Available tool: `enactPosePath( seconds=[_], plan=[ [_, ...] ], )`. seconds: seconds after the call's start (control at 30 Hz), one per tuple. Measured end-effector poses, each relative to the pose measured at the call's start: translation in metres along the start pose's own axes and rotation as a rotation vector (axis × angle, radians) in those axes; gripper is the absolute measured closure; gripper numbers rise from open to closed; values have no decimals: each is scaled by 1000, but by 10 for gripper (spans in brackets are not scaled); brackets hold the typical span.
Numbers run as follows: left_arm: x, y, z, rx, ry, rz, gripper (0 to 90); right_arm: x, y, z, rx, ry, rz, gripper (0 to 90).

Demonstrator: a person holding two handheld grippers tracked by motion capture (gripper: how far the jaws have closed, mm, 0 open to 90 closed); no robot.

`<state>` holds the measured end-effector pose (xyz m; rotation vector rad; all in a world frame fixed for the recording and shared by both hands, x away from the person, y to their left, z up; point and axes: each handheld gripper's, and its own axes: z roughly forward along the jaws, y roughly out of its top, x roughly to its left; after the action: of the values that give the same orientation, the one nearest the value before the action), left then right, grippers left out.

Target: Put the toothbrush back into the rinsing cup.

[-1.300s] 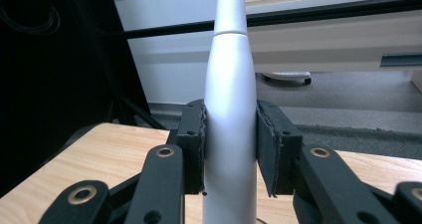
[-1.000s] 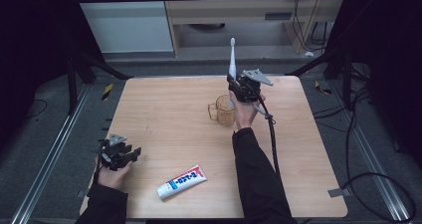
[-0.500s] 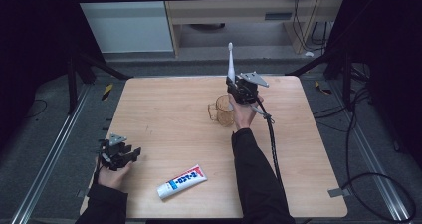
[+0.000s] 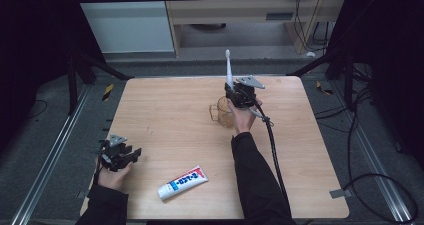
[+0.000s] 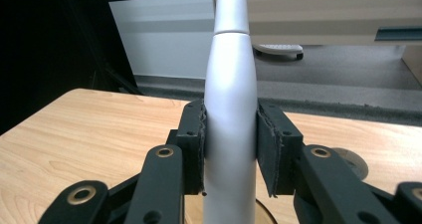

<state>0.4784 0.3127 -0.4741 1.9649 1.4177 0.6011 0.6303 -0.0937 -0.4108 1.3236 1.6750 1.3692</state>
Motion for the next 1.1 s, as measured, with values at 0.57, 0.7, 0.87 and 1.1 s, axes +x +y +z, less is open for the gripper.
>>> enactPosePath(
  seconds=[0.57, 0.7, 0.87, 1.1],
  plan=[
    [0, 0, 0, 4, 3, 2, 572, -4, -5, -10, 49, 12, -10, 663],
    [-1, 0, 0, 4, 2, 4, 572, -4, -6, -14, 38, 9, -14, 663],
    [-2, 0, 1, 6, 3, 7, 572, -9, -10, -20, 55, 10, 1, 663],
    [-2, 0, 1, 5, 3, 7, 572, -8, -9, -26, 64, 17, -35, 662]
  ],
)
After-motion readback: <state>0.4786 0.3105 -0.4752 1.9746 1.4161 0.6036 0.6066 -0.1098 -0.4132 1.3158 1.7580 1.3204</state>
